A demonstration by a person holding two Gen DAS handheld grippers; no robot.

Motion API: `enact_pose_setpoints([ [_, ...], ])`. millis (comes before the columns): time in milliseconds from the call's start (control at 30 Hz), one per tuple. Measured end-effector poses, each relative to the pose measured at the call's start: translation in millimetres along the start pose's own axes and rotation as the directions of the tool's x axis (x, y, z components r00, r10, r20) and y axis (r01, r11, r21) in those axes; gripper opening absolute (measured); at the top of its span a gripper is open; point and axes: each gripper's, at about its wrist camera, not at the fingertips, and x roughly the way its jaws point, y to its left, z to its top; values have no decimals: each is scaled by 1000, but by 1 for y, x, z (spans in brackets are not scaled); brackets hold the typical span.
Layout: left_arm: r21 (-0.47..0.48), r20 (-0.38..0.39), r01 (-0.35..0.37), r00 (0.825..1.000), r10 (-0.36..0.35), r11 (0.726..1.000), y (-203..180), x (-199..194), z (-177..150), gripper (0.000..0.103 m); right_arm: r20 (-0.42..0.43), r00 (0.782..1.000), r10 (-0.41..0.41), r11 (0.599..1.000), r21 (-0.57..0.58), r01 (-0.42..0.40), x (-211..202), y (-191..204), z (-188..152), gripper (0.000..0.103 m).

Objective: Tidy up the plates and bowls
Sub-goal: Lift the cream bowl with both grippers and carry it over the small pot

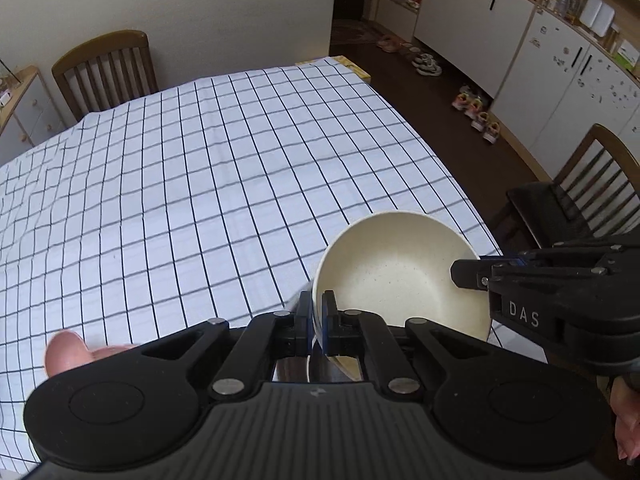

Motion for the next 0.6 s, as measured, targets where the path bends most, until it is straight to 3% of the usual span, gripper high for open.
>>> enact_pose_setpoints([
  [600, 46, 1, 0, 1000, 0, 999, -7, 23, -53, 3, -15, 999, -29, 999, 17, 29, 17, 4, -63, 5],
])
